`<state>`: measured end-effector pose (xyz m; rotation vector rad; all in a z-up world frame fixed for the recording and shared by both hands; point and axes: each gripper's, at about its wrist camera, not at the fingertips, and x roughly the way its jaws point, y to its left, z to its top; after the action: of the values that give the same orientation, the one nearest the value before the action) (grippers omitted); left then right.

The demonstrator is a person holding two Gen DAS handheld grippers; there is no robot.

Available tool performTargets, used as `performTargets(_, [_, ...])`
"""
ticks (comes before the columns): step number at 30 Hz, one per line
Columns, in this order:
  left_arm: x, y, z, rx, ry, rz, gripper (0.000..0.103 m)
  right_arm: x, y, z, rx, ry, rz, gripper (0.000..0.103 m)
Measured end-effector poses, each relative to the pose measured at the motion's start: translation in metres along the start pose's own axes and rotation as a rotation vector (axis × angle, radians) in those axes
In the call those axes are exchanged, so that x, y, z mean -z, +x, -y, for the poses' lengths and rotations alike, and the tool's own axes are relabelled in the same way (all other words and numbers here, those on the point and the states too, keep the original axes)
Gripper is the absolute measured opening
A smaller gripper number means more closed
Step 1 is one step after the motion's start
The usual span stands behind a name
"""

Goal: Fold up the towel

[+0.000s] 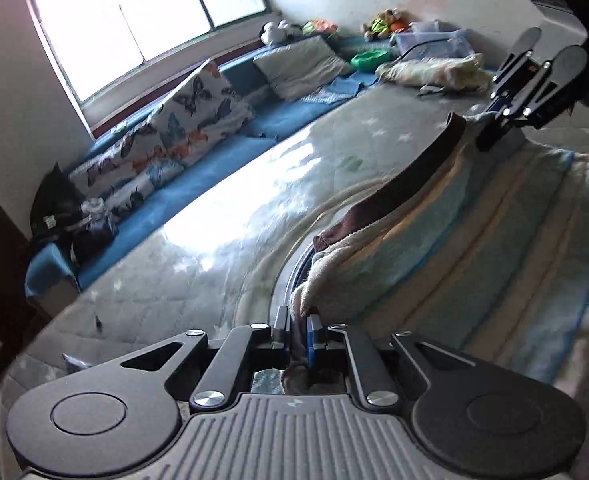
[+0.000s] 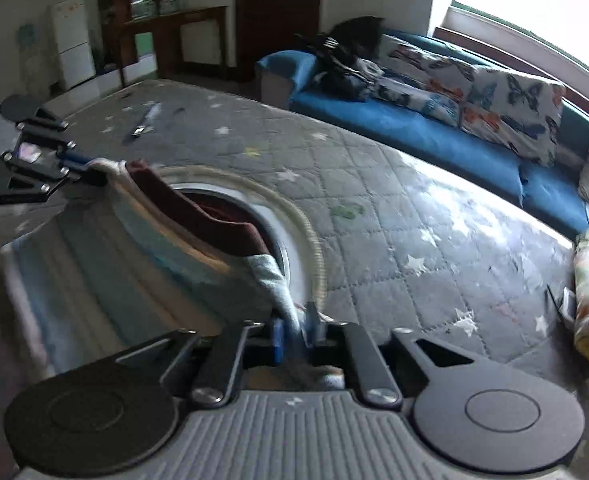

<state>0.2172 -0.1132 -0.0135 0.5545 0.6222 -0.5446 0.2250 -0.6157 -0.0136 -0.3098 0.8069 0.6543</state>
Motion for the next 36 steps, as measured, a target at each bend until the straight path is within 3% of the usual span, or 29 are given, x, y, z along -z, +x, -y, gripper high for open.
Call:
performTargets(4, [0.003, 0.013, -0.004, -0.016, -0.03, -0.012, 0.013, 0.004, 0.014, 0.013, 0.029, 0.074, 0.019, 0.022])
performTargets(11, [0.003, 0.025, -0.008, -0.076, -0.057, -0.038, 0.043, 0.009, 0.028, 0.03, 0.105, 0.166, 0.038, 0.025])
performTargets(13, [0.003, 0.028, -0.009, -0.096, -0.075, -0.056, 0.046, 0.009, 0.028, 0.033, 0.132, 0.19, 0.054, 0.026])
performTargets(15, [0.002, 0.029, -0.013, -0.116, -0.107, -0.068, 0.059, 0.008, 0.026, 0.036, 0.165, 0.228, 0.07, 0.026])
performTargets(16, [0.002, 0.028, -0.015, -0.123, -0.123, -0.067, 0.061, 0.008, 0.024, 0.038, 0.176, 0.25, 0.078, 0.026])
performTargets(18, [0.001, 0.026, -0.02, -0.128, -0.154, -0.058, 0.061, 0.008, 0.017, 0.038, 0.17, 0.262, 0.102, 0.027])
performTargets(24, [-0.008, 0.0, -0.027, -0.173, -0.266, 0.011, 0.06, 0.006, 0.009, 0.006, 0.036, 0.204, 0.104, 0.027])
performTargets(26, [-0.01, -0.007, -0.03, -0.153, -0.32, 0.026, 0.058, 0.003, 0.015, -0.007, -0.011, 0.185, 0.088, 0.026])
performTargets(29, [-0.014, -0.01, -0.023, -0.09, -0.345, 0.027, 0.04, -0.001, 0.026, -0.022, -0.045, 0.162, 0.079, 0.026])
performTargets(32, [-0.019, -0.001, -0.012, -0.038, -0.342, 0.022, 0.032, -0.005, 0.038, -0.029, -0.046, 0.155, 0.073, 0.026])
performTargets(36, [-0.026, 0.014, 0.001, 0.03, -0.344, 0.013, 0.032, -0.007, 0.049, -0.03, -0.032, 0.16, 0.068, 0.026])
